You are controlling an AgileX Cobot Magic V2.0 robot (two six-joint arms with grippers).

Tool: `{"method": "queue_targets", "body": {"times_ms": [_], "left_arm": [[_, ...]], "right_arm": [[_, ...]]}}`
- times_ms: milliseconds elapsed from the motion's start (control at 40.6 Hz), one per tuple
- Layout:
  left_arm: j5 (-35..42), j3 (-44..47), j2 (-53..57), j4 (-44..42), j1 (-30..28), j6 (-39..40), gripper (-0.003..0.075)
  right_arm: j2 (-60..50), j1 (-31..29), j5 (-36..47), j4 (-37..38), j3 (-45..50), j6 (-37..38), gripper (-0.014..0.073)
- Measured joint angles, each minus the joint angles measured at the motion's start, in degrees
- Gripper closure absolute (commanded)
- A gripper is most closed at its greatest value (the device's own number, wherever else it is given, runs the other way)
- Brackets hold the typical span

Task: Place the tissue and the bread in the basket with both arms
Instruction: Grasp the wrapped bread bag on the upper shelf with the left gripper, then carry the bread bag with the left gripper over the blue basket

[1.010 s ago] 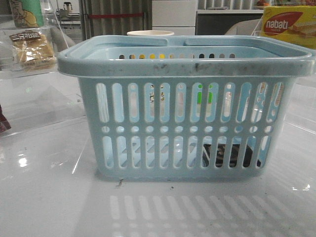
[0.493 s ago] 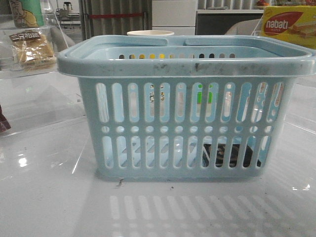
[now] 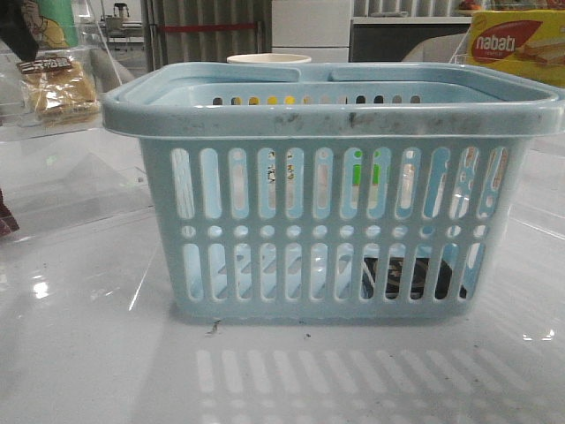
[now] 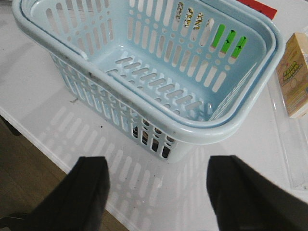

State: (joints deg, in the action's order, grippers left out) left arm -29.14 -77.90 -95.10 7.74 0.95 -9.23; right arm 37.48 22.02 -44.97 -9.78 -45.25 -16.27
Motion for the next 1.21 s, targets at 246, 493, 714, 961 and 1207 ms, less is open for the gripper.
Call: {"method": "queue_targets", "body": {"times_ms": [246, 493, 714, 961, 1207], "left_arm": [[3.64, -8.32, -11.16, 0.0, 0.0, 0.0, 0.0088], [6.0, -14.26, -18.67, 0.0, 0.0, 0.0, 0.0088], [7.87, -15.33, -20.99, 0.0, 0.0, 0.0, 0.0269], [7.87, -15.41, -21.07, 0.0, 0.0, 0.0, 0.0528], [5.64, -16.23, -20.51, 0.28, 0.1, 0.0, 0.0629]], "right_arm": [[0.0, 0.0, 0.0, 0.02, 0.0, 0.0, 0.0051], [0.0, 0.0, 0.0, 0.02, 0.0, 0.0, 0.0051], [0.0, 0.0, 0.0, 0.02, 0.0, -0.09, 0.0051], [0.0, 0.0, 0.0, 0.02, 0.0, -0.09, 0.0051], [0.0, 0.0, 0.0, 0.02, 0.0, -0.09, 0.0051]]}}
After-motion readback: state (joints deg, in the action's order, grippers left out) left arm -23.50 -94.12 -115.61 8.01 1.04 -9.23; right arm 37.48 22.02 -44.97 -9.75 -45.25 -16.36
